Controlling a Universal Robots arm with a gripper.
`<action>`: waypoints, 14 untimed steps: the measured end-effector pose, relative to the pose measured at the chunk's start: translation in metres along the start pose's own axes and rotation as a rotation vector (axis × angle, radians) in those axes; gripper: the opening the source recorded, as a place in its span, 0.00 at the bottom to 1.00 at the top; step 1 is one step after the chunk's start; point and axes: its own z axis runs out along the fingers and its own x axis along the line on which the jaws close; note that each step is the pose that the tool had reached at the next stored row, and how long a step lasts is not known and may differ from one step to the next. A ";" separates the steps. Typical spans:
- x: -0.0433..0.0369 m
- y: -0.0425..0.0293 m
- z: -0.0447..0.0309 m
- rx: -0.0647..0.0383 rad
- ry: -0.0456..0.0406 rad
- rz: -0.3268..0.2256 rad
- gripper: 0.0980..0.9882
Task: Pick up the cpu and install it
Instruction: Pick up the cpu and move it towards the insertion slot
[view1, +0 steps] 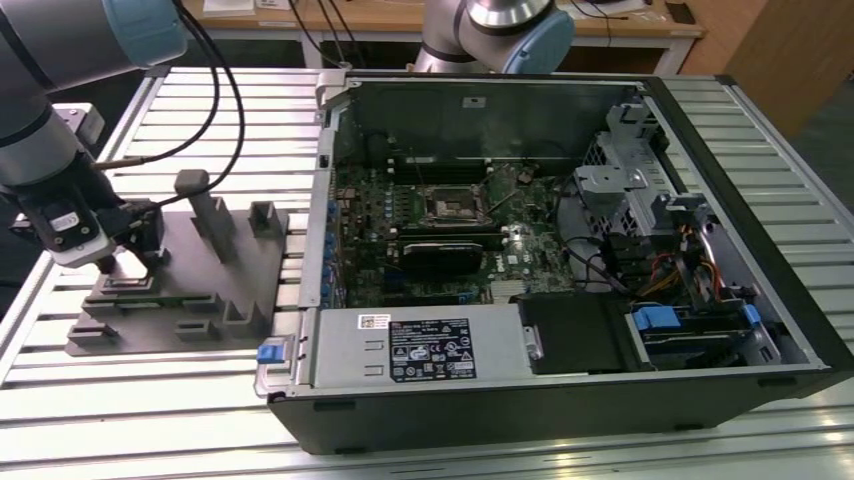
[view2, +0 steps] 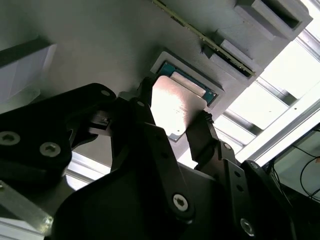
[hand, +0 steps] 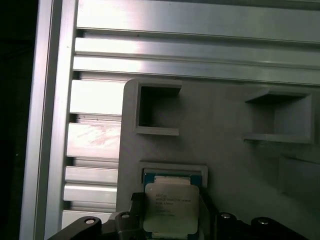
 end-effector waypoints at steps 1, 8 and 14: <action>0.0000 0.0000 0.0001 0.000 -0.0001 0.000 0.48; 0.0000 0.0003 -0.0074 0.000 -0.0001 0.000 0.48; -0.0001 0.0007 -0.0152 0.000 -0.0002 0.000 0.48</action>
